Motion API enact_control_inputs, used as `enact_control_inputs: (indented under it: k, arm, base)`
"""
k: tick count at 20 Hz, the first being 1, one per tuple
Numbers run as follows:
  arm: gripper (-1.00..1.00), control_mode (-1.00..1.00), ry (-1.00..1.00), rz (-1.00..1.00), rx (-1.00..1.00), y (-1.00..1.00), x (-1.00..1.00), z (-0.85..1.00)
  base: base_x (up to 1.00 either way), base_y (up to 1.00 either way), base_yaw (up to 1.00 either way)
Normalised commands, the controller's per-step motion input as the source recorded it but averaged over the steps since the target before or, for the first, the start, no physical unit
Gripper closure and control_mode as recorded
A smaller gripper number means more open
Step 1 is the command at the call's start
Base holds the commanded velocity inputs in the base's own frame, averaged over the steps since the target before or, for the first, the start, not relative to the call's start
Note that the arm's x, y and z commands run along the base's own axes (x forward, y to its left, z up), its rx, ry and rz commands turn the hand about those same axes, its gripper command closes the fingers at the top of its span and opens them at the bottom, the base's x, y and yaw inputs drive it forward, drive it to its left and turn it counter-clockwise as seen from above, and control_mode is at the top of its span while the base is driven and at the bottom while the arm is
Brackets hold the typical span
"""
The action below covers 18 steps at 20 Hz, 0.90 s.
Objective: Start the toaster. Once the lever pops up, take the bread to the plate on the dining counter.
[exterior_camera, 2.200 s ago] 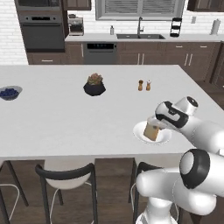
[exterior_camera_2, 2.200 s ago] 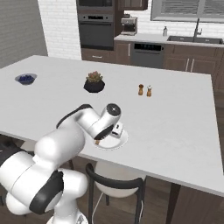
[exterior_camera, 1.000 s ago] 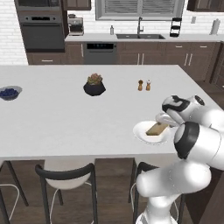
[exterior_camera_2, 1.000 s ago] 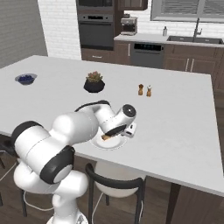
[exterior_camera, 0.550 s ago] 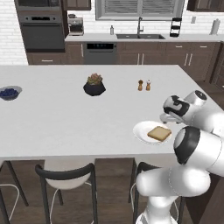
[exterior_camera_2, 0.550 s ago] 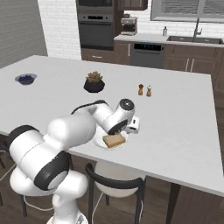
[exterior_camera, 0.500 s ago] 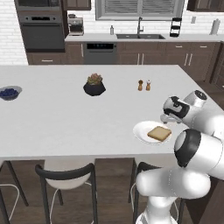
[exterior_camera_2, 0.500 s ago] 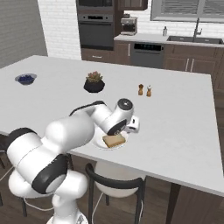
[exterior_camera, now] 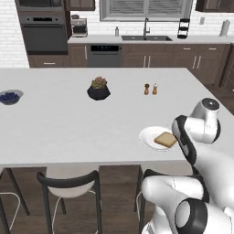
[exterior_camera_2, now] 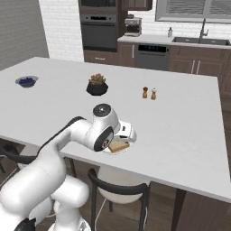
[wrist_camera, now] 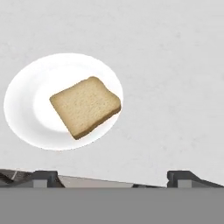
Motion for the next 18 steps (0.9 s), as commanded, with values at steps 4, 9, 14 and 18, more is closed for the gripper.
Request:
enact_control_inputs:
  k: [4, 9, 14, 18]
  arm:
    - [-1.00, -1.00, 0.00, -0.26, -0.09, 0.03, -1.00, 0.23]
    - [-1.00, -1.00, -0.03, -0.16, 0.00, 0.11, -1.00, 0.37]
    - [-1.00, -1.00, -0.11, -0.02, 0.00, 0.20, -1.00, 0.37]
    - [-1.00, -1.00, -0.13, 0.04, 0.05, 0.37, -0.99, 0.12]
  base:
    - [0.00, 0.00, 0.00]
    - [0.00, 0.00, 0.00]
    - [0.00, 0.00, 0.00]
    - [0.00, 0.00, 0.00]
